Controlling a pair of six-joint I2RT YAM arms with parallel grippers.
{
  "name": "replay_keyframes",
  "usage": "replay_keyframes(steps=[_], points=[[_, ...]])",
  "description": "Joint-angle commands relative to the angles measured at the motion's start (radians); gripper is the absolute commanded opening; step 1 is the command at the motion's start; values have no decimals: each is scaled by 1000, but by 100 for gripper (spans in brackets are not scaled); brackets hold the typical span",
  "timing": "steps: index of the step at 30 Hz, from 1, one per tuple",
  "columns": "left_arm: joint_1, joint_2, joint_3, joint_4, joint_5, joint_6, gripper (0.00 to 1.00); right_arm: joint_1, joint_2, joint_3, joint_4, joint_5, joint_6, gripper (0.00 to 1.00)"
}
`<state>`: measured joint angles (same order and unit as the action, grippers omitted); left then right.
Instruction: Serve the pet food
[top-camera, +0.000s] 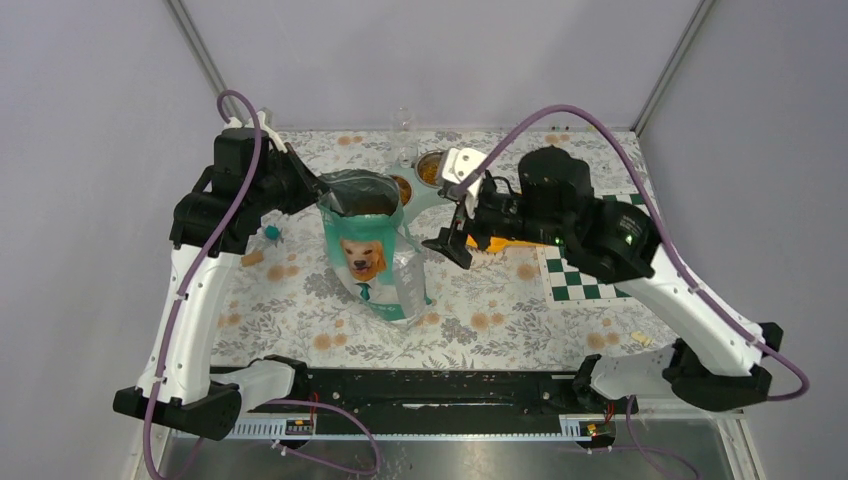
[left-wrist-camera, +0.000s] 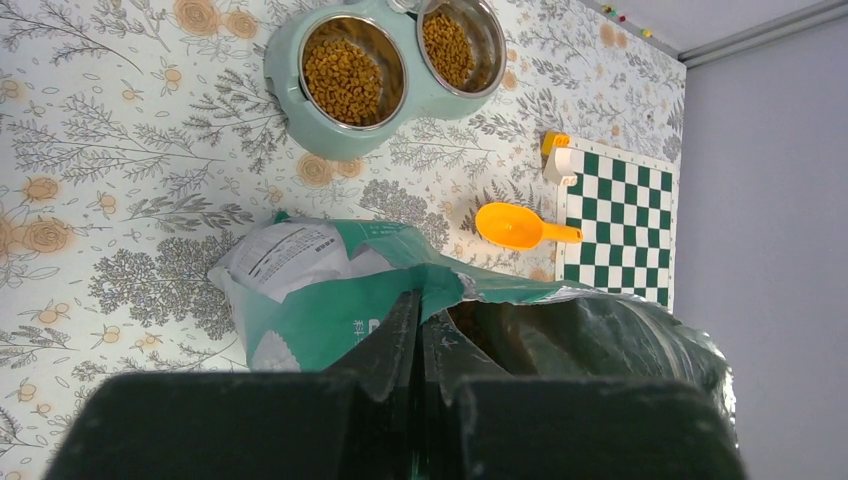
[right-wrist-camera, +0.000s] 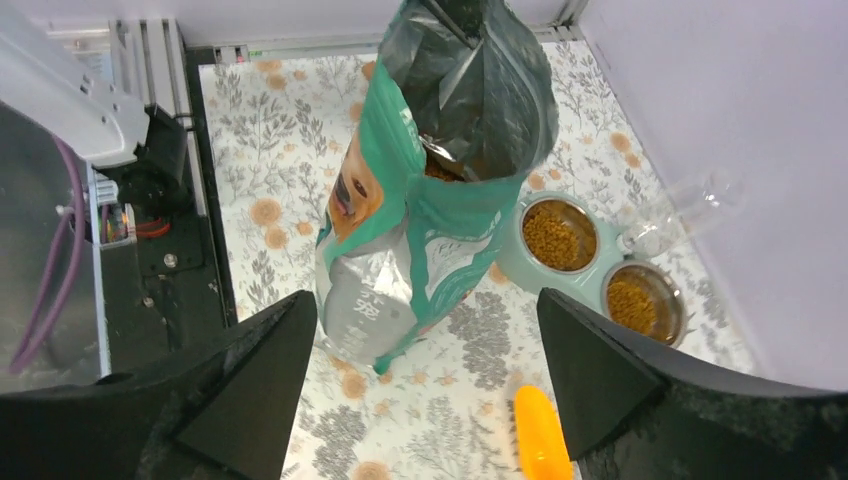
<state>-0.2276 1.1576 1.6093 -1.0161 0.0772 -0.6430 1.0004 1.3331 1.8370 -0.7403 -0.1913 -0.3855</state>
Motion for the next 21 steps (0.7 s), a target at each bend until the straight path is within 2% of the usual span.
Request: replay_keyframes(steps=[1,4,10,17,20,21], points=[[16,-40,48,195,-108,-33,0,-3,-89,-241,361,100,236,89],[16,-38,51,194,-129,-46,0,-3,-90,-340,478,86,338,90],[16,-26,57,195,-135,-70,0,0,9,-395,682,55,442,90],[17,-16,73,193,-141,-76,0,34,103,-376,773,133,426,77],[16,-12,82,192,-145,-73,0,44,116,-373,758,181,419,64],[16,-9,88,192,-144,-68,0,44,116,-374,750,182,415,54]])
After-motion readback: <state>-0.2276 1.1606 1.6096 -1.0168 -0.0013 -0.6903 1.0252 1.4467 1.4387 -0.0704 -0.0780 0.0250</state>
